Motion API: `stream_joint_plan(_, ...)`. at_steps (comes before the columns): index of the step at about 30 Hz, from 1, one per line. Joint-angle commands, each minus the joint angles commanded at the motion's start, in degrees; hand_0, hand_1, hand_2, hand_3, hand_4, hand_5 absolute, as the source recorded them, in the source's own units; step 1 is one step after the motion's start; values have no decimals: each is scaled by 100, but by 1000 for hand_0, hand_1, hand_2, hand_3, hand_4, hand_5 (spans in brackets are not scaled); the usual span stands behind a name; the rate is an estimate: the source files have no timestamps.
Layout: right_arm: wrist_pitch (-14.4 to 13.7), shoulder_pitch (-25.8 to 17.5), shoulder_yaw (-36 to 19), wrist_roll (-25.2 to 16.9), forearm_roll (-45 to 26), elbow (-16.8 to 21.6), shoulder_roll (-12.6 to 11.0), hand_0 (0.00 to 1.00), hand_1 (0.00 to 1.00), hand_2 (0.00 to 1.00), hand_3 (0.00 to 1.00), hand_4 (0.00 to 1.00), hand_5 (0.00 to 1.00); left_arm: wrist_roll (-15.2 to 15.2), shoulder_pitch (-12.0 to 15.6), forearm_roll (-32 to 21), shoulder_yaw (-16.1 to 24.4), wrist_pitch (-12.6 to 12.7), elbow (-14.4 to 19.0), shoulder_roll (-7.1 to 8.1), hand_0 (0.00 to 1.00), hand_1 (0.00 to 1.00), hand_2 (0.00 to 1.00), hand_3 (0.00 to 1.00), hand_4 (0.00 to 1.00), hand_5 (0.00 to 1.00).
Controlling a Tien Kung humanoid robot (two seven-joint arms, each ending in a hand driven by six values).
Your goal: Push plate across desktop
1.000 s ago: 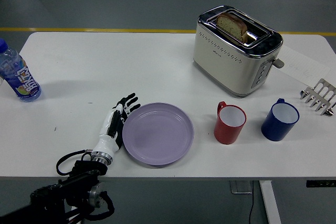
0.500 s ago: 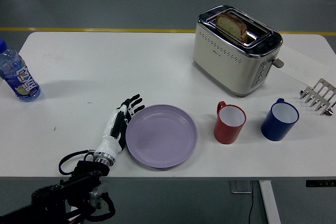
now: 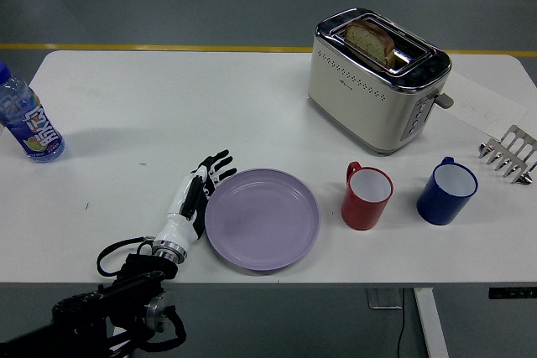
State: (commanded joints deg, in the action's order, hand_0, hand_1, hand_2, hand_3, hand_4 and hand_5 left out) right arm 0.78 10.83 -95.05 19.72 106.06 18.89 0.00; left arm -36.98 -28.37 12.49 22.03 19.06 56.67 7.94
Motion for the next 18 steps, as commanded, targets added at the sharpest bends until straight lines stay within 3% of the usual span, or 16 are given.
stream_joint_plan(6, -11, 9, 22, -7, -35, -4, 0, 572, 534, 611, 604, 117, 599, 0, 69, 103, 196, 104, -11, -14, 770, 809, 874, 827, 452, 998)
stream_joint_plan(18, -29, 51, 55, -20, -92, -14, 0, 574, 534, 611, 604, 118, 601, 115, 484, 714, 1405, 254, 15, -15, 753, 785, 838, 819, 449, 998)
